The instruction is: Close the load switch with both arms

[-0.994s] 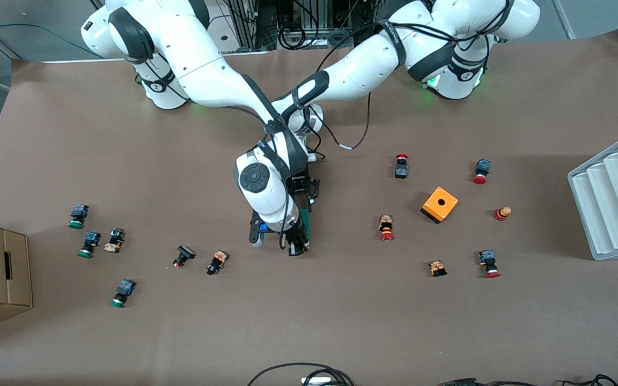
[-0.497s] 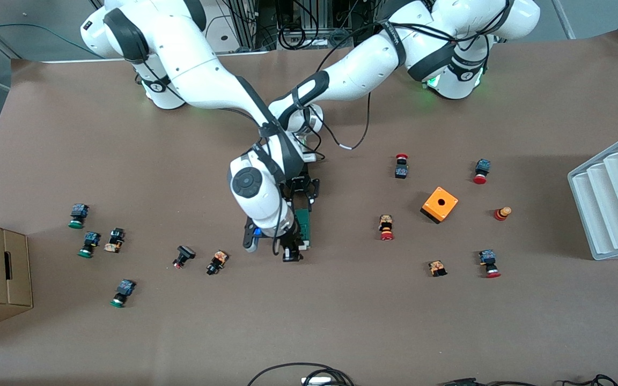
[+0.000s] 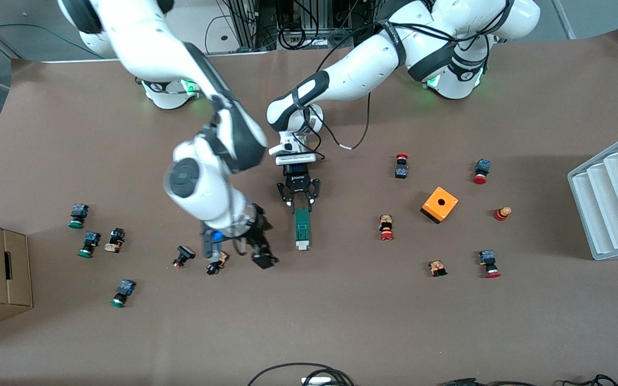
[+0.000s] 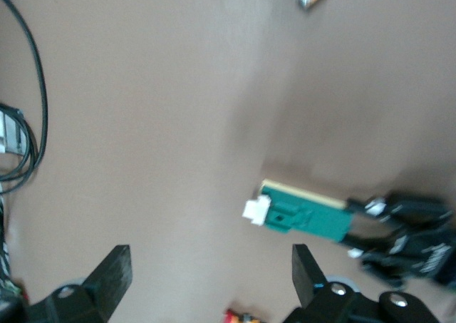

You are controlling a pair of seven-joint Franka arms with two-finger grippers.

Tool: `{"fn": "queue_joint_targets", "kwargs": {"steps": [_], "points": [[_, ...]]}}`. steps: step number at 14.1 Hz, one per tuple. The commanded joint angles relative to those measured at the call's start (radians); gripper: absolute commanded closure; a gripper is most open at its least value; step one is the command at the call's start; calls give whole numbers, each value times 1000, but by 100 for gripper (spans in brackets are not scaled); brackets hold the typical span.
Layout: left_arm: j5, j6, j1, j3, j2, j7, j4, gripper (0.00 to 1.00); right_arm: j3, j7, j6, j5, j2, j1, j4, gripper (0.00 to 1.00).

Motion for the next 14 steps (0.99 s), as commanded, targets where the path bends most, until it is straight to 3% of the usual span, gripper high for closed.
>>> {"fn": "queue_joint_targets", "kwargs": {"steps": [1,3,4,5,8,11,14], "points": [[-11,79,1,-1,-20,7,22,34,31,-253,-107,10,-132,-93,-82,0],[-16,92,1,-1,-31,9,19,24,31,-408,-199,8,-219,-141,-119,0],[-25,92,7,-1,-37,18,17,5,31,-504,-242,5,-261,-173,-139,0],[-34,92,7,-1,-43,33,13,0,31,-621,-278,5,-293,-217,-145,0],[-95,92,7,-1,-61,105,13,0,31,-960,-400,-38,-379,-345,-150,0],[-166,92,5,-3,-106,168,8,0,31,-1270,-415,-162,-482,-423,-217,0],[-255,95,4,-9,-175,242,-3,0,30,-1454,-404,-324,-558,-443,-271,0]]}}
